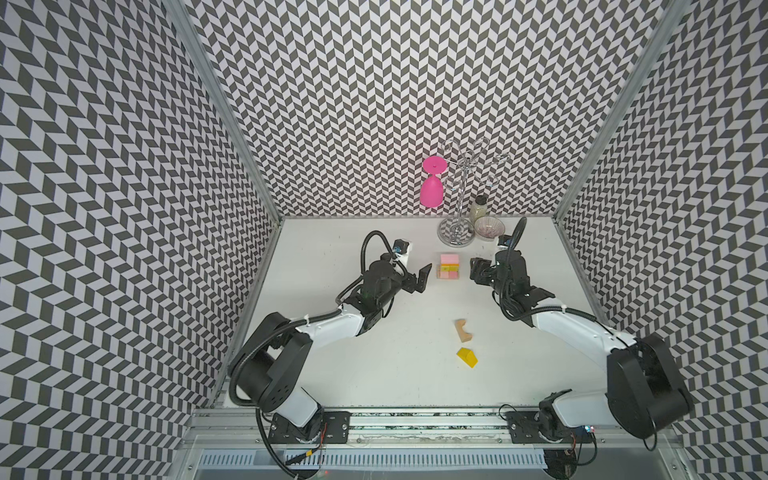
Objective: Build the wood block tower
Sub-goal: 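Draw both grippers back from the tower toward the robot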
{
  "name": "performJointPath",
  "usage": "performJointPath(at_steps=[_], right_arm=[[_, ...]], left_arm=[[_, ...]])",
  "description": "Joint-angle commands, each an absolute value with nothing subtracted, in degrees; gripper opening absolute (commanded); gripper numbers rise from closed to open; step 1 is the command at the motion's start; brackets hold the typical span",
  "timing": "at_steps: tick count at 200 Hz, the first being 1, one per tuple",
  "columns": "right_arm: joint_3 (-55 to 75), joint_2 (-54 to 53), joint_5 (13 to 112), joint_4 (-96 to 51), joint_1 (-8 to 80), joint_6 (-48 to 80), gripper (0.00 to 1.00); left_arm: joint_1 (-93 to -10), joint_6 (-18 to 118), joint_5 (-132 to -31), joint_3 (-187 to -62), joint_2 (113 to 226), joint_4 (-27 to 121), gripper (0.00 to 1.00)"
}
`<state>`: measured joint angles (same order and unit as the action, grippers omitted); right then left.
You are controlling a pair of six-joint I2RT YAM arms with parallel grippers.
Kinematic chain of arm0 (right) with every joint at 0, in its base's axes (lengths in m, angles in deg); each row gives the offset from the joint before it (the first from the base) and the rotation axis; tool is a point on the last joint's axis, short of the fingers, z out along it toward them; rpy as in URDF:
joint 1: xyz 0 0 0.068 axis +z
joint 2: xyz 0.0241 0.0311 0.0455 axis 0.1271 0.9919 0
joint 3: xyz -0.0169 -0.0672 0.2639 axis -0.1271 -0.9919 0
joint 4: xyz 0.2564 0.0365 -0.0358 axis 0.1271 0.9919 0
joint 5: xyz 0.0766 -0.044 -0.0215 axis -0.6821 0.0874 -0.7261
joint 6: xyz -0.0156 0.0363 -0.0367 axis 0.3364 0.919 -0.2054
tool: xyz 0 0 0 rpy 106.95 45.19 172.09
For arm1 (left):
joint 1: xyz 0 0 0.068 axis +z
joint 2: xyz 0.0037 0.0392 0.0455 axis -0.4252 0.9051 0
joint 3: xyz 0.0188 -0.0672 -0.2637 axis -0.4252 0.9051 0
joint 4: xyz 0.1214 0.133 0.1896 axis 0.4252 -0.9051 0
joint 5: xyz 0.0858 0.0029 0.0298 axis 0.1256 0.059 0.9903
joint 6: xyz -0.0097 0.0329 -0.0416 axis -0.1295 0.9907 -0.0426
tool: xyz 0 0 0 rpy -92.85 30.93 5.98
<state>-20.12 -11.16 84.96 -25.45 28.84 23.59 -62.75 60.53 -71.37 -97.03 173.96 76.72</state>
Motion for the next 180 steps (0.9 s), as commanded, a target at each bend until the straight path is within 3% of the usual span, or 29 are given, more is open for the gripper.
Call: performJointPath(at_steps=[1,47,65,88,126,147,180], right_arm=[[-22.2,-17.32,88.48,-24.25,28.46,32.54,0.71],[-31.57,-30.78,94.63,-24.06,28.0,39.28,0.76],[-34.1,-34.51,98.5,-21.32,27.15,41.55,0.84],[-36.35,-36.9,100.06,-18.82,24.91,41.97,0.85],[-39.61,-35.88,98.11,-19.9,18.44,40.76,0.83],[-40.6,-32.38,97.65,-22.3,14.3,39.69,0.82],[-38.98,-24.52,91.87,-24.93,7.51,39.03,0.72]], left_arm=[[-64.49,60.07,-71.12,-94.41,168.97,74.05,1.0],[-70.42,59.19,-68.79,-87.67,160.85,68.95,0.98],[-73.97,59.5,-67.63,-86.45,161.38,67.83,0.97],[-78.71,60.09,-65.03,-88.08,164.48,65.3,0.97],[-83.45,60.31,-60.98,-96.67,173.52,57.25,0.93],[-84.45,60.28,-58.53,-104.06,180.1,49.5,0.86],[-84.84,61.32,-58.4,-111.52,187.45,42.43,0.86]])
